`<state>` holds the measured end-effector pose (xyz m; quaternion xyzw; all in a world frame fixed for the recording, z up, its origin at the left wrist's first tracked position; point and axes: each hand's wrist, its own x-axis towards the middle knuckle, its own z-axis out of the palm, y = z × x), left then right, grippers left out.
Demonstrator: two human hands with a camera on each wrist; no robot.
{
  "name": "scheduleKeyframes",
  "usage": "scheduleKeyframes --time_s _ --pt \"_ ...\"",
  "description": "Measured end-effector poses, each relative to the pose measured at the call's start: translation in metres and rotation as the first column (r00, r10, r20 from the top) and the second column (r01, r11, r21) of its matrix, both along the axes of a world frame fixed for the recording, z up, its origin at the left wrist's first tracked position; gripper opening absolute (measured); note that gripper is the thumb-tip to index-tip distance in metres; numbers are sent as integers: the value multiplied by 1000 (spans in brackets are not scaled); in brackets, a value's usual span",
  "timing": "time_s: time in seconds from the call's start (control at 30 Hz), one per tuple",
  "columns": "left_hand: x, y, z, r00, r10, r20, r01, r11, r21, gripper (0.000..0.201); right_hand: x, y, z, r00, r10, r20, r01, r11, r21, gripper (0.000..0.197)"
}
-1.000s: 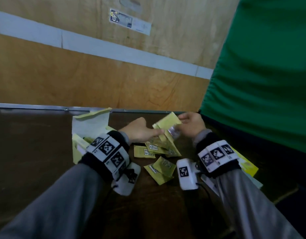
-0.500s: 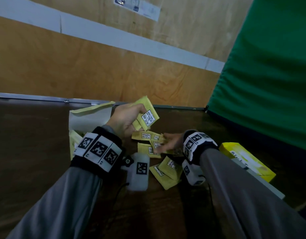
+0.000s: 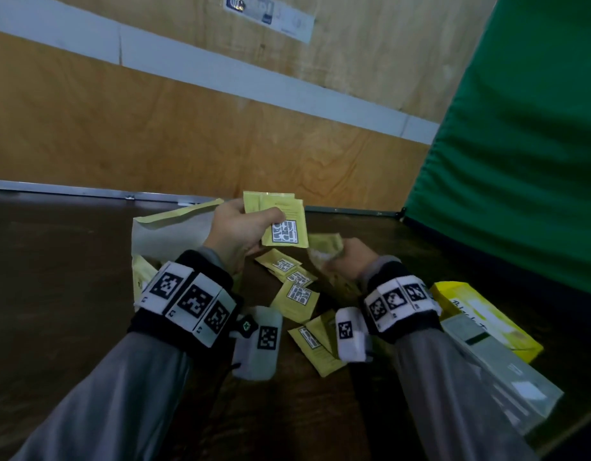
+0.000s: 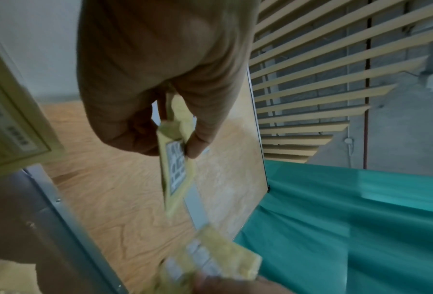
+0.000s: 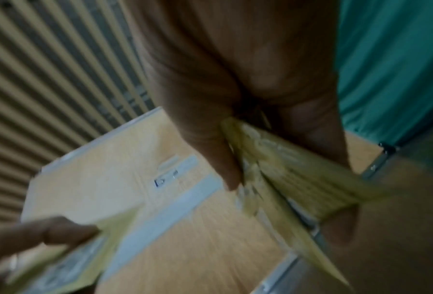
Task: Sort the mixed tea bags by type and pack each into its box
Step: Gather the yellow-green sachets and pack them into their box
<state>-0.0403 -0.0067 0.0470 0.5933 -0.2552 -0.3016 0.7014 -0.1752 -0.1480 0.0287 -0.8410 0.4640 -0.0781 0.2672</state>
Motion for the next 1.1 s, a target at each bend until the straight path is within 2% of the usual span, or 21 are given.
scheduleKeyframes --time_s 0.07,0.1,0.17,0.23,0.3,0.37,0.43,0.53,0.6,0.7,0.77,0.83,0.9,0.97,1.1 --pt "1 -2 -2 994 70 90 -72 997 27 8 -5 1 3 947 -120 299 113 993 41 29" --pt "1 -4 -2 990 88 109 -91 995 26 11 -7 3 4 874 -170 456 147 985 85 29" --pt "-1 -8 -3 989 72 127 -75 997 23 13 -10 10 5 649 -274 710 148 960 236 25" --pt "-6 -11 -6 991 3 135 -9 999 44 14 -10 16 2 464 -339 818 95 938 335 19" --pt "-12 -15 -10 987 -50 150 46 998 30 12 -9 21 -5 349 -364 864 39 926 374 20" --pt "-16 -20 -13 986 -66 151 65 998 12 10 -5 26 -10 273 -361 892 0 927 375 25" --pt "-17 -23 -18 986 -65 153 68 998 -10 10 0 31 -13 274 -299 914 1 951 310 26" --pt "-17 -24 -20 986 -52 161 60 997 -44 10 3 38 -15 321 -188 928 1 980 198 15" --pt "-18 -21 -17 990 -41 135 47 998 -40 17 3 40 -16 343 -112 933 -26 991 129 15" --pt "-23 -16 -7 996 -71 -57 68 996 -49 20 4 45 -15 417 111 902 -62 994 -94 20" --pt "-26 -11 3 960 -153 -236 131 985 -109 25 5 47 -15 446 246 860 -138 969 -206 32" --pt "-25 -9 8 939 -207 -274 182 977 -113 38 5 45 -15 490 348 799 -223 936 -272 45" --pt "-25 -7 9 955 -202 -215 186 978 -92 29 3 43 -14 547 425 722 -303 904 -302 53" --pt "-23 -7 8 966 -152 -209 135 986 -95 23 1 42 -14 580 474 663 -363 878 -310 51" --pt "-15 -7 3 984 -84 -155 69 992 -103 23 -4 46 -10 534 390 750 -489 866 -102 45"
